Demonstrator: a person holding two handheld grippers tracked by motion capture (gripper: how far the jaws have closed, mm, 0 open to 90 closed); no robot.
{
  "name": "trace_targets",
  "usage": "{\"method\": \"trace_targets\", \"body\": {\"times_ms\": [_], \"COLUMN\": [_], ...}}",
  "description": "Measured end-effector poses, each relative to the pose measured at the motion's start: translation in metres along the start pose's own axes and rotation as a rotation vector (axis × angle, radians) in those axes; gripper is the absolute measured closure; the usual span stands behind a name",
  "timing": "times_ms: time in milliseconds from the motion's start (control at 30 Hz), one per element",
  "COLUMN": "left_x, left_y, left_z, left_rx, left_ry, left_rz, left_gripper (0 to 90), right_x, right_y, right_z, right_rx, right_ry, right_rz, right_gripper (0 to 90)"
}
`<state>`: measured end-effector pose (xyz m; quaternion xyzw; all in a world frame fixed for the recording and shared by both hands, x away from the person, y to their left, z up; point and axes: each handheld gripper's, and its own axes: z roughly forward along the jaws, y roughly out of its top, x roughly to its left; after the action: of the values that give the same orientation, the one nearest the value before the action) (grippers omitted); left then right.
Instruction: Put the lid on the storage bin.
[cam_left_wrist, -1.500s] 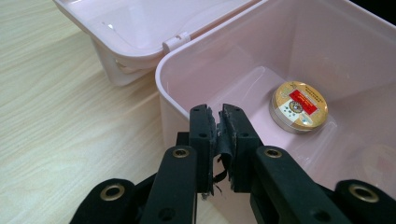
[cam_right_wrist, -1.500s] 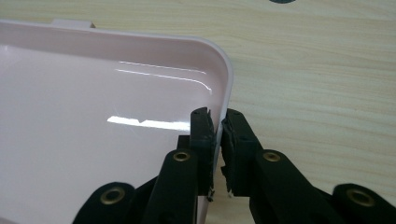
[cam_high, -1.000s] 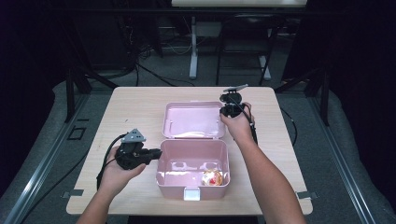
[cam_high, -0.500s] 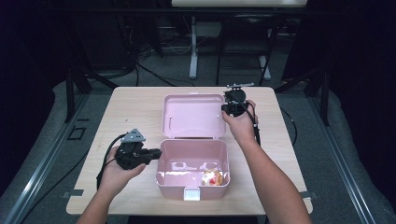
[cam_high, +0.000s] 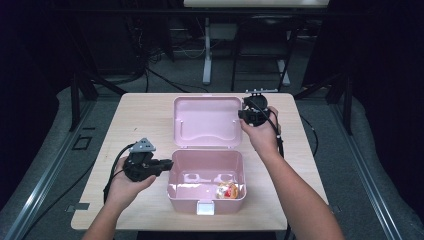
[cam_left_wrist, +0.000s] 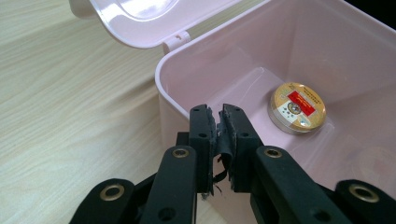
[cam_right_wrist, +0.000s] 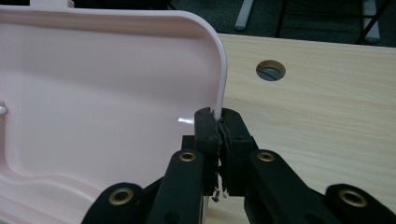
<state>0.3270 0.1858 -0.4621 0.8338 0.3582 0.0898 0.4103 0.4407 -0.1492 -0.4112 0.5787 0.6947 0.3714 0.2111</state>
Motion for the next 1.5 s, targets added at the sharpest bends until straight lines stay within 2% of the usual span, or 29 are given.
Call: {"method": "trace_targets", "body": {"times_ms": [1000, 1500], "left_x": [-0.001, -0.001], "left_y": [0.000, -0.001], "left_z": [0.000, 0.000], "left_rx": [0.000, -0.002], "left_ry": [0.004, 0.003], "left_rz": [-0.005, -0.011], "left_gripper": [82.9, 82.9], "right_x": [0.007, 0.012], "right_y": [-0.012, -0.025], "right_z": [-0.047, -0.065], "right_rx": [-0.096, -0.145], "right_ry": [0.053, 0.058], "right_rz": [-0.089, -0.139], "right_gripper": [86.5, 86.1]}}
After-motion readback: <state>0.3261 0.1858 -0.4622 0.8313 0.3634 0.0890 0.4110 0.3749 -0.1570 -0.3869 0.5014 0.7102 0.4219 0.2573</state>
